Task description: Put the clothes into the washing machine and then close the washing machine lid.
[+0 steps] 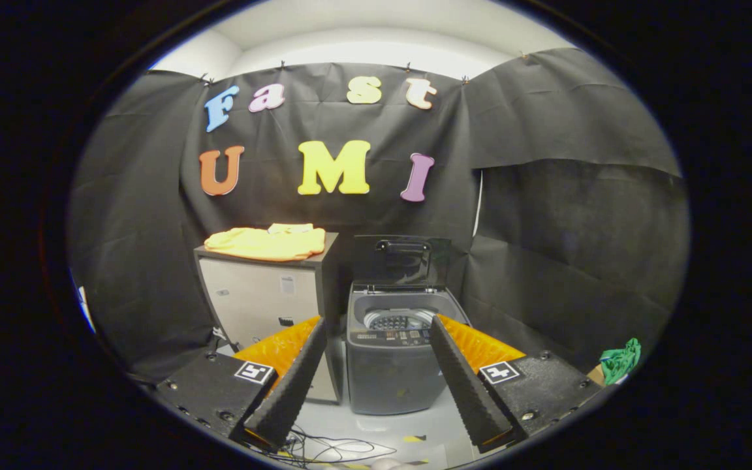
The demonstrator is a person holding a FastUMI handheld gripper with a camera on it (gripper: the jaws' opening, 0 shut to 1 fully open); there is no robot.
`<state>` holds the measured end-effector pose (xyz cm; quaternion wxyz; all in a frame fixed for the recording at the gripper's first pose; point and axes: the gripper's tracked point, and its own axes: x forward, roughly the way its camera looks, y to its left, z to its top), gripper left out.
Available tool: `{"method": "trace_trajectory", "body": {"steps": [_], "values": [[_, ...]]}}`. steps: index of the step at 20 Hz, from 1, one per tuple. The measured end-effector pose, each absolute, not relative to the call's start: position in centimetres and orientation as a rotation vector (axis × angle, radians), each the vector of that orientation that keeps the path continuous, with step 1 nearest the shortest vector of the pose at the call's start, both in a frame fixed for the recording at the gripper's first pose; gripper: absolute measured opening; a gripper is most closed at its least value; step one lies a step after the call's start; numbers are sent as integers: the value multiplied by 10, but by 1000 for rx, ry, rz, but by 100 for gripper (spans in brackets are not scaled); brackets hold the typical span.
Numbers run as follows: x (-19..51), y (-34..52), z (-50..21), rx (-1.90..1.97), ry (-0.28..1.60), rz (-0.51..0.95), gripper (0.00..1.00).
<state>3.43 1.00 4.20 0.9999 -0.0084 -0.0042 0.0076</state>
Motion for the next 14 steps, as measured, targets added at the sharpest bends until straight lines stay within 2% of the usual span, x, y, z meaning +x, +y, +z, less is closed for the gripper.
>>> {"method": "trace_trajectory", "body": {"steps": [14], "values": [[116,75,169,-28,-75,92,100]]}}
